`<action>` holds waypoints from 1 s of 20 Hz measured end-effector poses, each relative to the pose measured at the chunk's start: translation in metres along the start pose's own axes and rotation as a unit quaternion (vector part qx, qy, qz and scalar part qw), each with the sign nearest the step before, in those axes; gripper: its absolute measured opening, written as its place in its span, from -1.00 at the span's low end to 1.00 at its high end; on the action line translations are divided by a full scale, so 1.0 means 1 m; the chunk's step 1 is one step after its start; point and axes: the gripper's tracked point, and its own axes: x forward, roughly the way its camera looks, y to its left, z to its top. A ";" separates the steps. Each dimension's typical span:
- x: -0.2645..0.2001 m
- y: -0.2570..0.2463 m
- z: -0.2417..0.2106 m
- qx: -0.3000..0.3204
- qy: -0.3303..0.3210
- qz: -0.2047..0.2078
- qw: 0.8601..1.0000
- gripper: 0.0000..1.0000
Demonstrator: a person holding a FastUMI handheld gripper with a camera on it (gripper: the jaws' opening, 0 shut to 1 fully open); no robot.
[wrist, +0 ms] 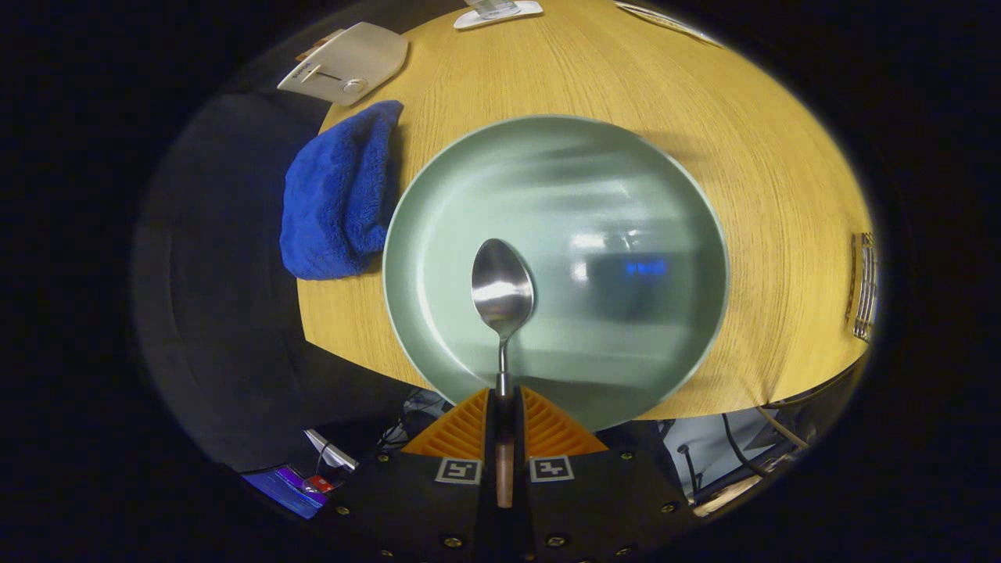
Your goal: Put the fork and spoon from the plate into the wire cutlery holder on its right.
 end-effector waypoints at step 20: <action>-0.160 -0.058 0.027 0.136 -0.157 0.103 0.973 -0.84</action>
